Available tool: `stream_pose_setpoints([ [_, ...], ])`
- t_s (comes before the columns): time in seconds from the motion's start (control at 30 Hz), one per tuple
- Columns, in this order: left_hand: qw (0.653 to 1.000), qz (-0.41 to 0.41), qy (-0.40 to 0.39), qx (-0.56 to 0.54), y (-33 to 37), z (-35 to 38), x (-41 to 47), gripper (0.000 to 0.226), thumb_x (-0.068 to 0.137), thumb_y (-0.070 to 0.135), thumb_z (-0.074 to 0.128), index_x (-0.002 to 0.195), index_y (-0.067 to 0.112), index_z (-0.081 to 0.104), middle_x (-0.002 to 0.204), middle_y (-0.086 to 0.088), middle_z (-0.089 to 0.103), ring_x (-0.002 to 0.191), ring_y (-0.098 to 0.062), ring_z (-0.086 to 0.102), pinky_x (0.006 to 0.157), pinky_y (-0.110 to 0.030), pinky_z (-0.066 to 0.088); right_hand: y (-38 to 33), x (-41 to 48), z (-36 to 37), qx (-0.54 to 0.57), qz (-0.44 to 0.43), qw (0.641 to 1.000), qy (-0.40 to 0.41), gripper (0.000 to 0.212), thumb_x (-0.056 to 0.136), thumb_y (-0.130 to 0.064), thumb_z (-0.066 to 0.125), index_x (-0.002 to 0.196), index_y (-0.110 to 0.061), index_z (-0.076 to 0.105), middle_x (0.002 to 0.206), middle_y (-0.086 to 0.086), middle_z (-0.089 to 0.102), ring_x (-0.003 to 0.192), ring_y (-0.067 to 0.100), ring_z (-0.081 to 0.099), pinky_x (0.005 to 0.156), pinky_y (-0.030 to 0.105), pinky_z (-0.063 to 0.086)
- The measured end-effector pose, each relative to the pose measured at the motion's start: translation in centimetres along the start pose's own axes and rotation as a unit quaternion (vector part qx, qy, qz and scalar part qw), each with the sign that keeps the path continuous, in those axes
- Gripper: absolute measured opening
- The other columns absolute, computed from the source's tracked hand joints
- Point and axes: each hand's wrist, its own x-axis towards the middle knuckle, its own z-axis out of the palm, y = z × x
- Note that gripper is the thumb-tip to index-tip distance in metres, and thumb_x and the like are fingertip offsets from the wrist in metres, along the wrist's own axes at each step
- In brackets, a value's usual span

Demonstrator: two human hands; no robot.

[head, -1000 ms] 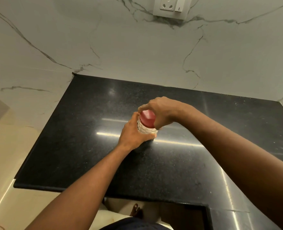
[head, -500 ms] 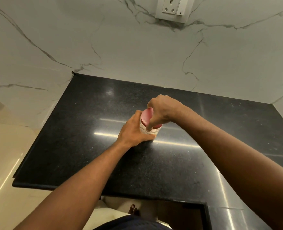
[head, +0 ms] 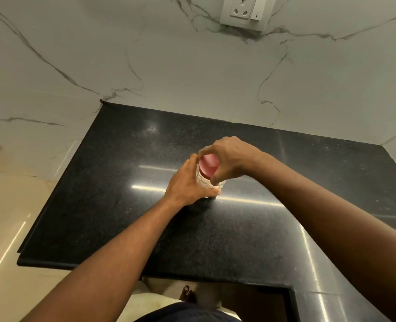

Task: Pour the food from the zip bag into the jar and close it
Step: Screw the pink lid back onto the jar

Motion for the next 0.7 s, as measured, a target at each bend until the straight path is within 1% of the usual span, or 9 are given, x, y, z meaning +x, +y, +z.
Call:
stream_pose_setpoints([
  [0.07, 1.0, 0.002, -0.006, 0.008, 0.0, -0.1, 0.2, 0.098, 0.055, 0.063, 0.093, 0.133, 0.035, 0.039, 0.133, 0.007, 0.061, 0.115, -0.018, 0.065, 0.094, -0.043, 0.061, -0.3, 0.0, 0.3, 0.021, 0.014, 1.0, 0.018, 0.083, 0.071, -0.053, 0.082, 0.146, -0.029, 0.054, 0.13, 0.001, 0.068, 0.107, 0.02, 0.064, 0.075, 0.027, 0.043],
  [0.13, 1.0, 0.004, -0.013, 0.011, -0.1, -0.2, 0.3, 0.097, 0.056, 0.062, 0.093, 0.131, 0.035, 0.039, 0.132, 0.008, 0.061, 0.116, -0.018, 0.065, 0.093, -0.04, 0.06, -0.4, -0.2, 0.6, 0.031, 0.016, 0.999, 0.02, 0.083, 0.073, -0.053, 0.082, 0.146, -0.029, 0.053, 0.129, 0.001, 0.066, 0.112, 0.022, 0.063, 0.078, 0.027, 0.044],
  [0.2, 1.0, 0.008, -0.014, -0.002, -0.1, -0.4, 0.3, 0.102, 0.056, 0.06, 0.095, 0.137, 0.037, 0.037, 0.134, 0.008, 0.06, 0.118, -0.018, 0.064, 0.094, -0.039, 0.059, 0.0, -0.6, 0.2, 0.038, -0.005, 0.999, -0.003, 0.083, 0.073, -0.045, 0.085, 0.147, -0.035, 0.051, 0.125, -0.002, 0.056, 0.112, 0.021, 0.058, 0.081, 0.029, 0.046],
  [0.27, 1.0, 0.017, -0.014, -0.011, 0.0, -0.7, 0.3, 0.111, 0.056, 0.057, 0.096, 0.147, 0.037, 0.035, 0.137, 0.008, 0.061, 0.121, -0.018, 0.064, 0.097, -0.041, 0.059, 0.6, -1.1, -0.7, 0.063, -0.042, 0.997, -0.02, 0.086, 0.071, -0.032, 0.089, 0.147, -0.041, 0.049, 0.134, -0.004, 0.049, 0.116, 0.018, 0.052, 0.086, 0.032, 0.052],
  [0.3, 1.0, 0.022, -0.015, -0.012, 0.1, -0.8, 0.3, 0.115, 0.056, 0.057, 0.097, 0.15, 0.036, 0.034, 0.138, 0.008, 0.062, 0.122, -0.017, 0.064, 0.099, -0.042, 0.059, 0.9, -1.2, -1.1, 0.077, -0.055, 0.995, -0.016, 0.088, 0.07, -0.026, 0.09, 0.146, -0.042, 0.049, 0.139, -0.004, 0.047, 0.118, 0.018, 0.05, 0.086, 0.031, 0.053],
  [0.4, 0.999, 0.03, -0.025, -0.015, 0.2, -1.0, 0.5, 0.116, 0.057, 0.054, 0.097, 0.152, 0.035, 0.033, 0.138, 0.007, 0.063, 0.121, -0.018, 0.065, 0.099, -0.044, 0.059, 1.1, -0.9, -1.7, 0.079, -0.048, 0.996, -0.006, 0.09, 0.069, -0.022, 0.09, 0.145, -0.043, 0.048, 0.144, -0.004, 0.045, 0.122, 0.021, 0.049, 0.084, 0.031, 0.052],
  [0.5, 0.999, 0.017, -0.027, -0.009, 0.0, -0.9, 0.4, 0.108, 0.057, 0.054, 0.097, 0.144, 0.034, 0.036, 0.136, 0.008, 0.061, 0.12, -0.018, 0.064, 0.098, -0.046, 0.059, 1.1, -0.4, -1.1, 0.058, -0.017, 0.997, -0.042, 0.09, 0.071, -0.03, 0.091, 0.148, -0.041, 0.046, 0.142, -0.002, 0.048, 0.127, 0.025, 0.051, 0.092, 0.037, 0.053],
  [0.63, 0.999, 0.011, -0.03, 0.009, -0.1, -0.9, 0.5, 0.103, 0.056, 0.059, 0.094, 0.138, 0.035, 0.037, 0.137, 0.007, 0.059, 0.121, -0.019, 0.062, 0.097, -0.042, 0.059, 1.0, 0.1, 0.1, 0.075, 0.003, 0.997, -0.029, 0.09, 0.068, -0.048, 0.09, 0.147, -0.037, 0.049, 0.136, -0.003, 0.059, 0.119, 0.022, 0.058, 0.08, 0.03, 0.045],
  [0.7, 0.999, 0.007, -0.032, 0.016, -0.1, -0.8, 0.7, 0.098, 0.056, 0.06, 0.094, 0.132, 0.036, 0.038, 0.134, 0.008, 0.059, 0.118, -0.018, 0.063, 0.093, -0.039, 0.059, 1.0, 0.4, 0.5, 0.058, 0.016, 0.998, -0.008, 0.088, 0.066, -0.06, 0.087, 0.143, -0.034, 0.053, 0.133, -0.003, 0.065, 0.107, 0.019, 0.06, 0.072, 0.026, 0.044],
])
